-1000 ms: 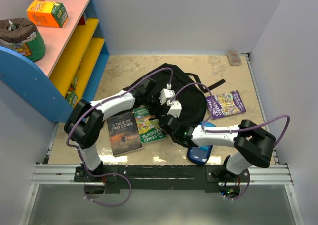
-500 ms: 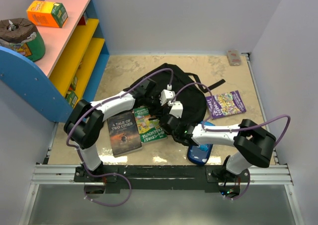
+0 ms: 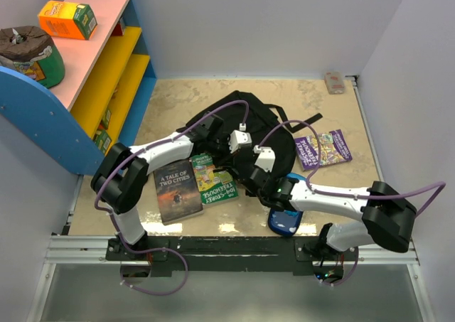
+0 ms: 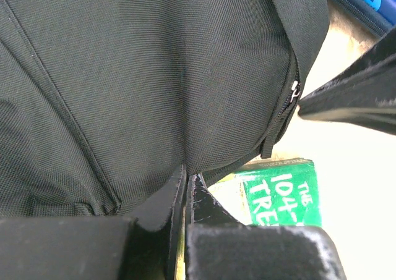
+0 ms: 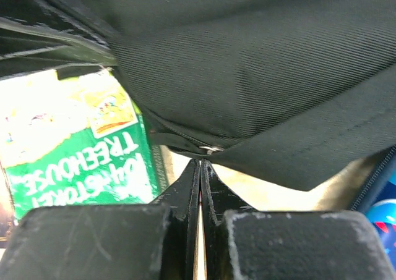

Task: Pack the student bag
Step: Unzip the student bag at the center of the board.

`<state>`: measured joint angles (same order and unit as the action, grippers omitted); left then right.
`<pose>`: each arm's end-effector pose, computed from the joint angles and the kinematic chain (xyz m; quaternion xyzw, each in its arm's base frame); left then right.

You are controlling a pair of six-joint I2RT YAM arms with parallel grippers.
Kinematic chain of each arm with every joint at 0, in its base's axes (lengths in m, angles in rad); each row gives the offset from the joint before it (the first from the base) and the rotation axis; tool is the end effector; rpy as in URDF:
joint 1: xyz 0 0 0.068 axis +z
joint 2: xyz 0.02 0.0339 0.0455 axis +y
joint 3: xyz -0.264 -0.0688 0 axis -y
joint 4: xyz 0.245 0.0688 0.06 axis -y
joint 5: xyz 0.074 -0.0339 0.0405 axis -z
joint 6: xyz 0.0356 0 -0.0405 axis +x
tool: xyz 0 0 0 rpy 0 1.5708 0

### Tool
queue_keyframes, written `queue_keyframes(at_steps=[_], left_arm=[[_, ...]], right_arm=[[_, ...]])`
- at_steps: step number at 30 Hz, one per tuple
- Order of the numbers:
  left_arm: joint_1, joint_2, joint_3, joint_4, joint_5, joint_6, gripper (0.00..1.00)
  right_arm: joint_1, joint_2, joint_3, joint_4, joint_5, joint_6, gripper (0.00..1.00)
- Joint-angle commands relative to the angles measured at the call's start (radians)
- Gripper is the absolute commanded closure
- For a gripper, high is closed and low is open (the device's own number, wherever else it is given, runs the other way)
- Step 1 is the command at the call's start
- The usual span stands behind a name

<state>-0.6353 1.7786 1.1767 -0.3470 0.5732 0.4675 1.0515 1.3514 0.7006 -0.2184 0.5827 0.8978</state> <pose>0.2871 -0.2356 0.1981 0.5521 0.7326 -0.2928 0.2699 0.1464 0.2167 0.1913 0.0294 0.9044 0.1209 0.4080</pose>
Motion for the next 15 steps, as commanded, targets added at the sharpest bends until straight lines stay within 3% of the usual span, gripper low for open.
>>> queue_keyframes(at_steps=[1,5,7,8,9,11,15], left_arm=[[0.002,-0.05,-0.026,0.019,0.05,0.017,1.0],[0.0,-0.051,-0.023,-0.001,0.063,0.017,0.99],[0.002,-0.057,-0.019,-0.021,0.059,0.019,0.96],[0.0,-0.073,-0.017,-0.032,0.056,0.022,0.91],[0.0,-0.083,-0.017,-0.04,0.054,0.026,0.88],[0.0,-0.131,-0.026,-0.056,0.05,0.036,0.8],[-0.001,-0.225,-0.045,-0.098,0.089,0.056,0.68]], right_arm=[[-0.005,-0.003,0.016,-0.09,0.012,0.039,1.0],[-0.005,-0.02,0.028,-0.105,0.002,0.075,1.0],[-0.005,-0.044,0.014,-0.09,-0.012,0.107,0.84],[-0.004,-0.078,0.005,-0.075,-0.03,0.115,0.69],[-0.007,-0.092,-0.006,-0.05,-0.032,0.127,0.6],[-0.01,-0.119,-0.024,-0.042,-0.031,0.157,0.48],[-0.042,-0.223,-0.016,-0.088,0.006,0.187,0.45]])
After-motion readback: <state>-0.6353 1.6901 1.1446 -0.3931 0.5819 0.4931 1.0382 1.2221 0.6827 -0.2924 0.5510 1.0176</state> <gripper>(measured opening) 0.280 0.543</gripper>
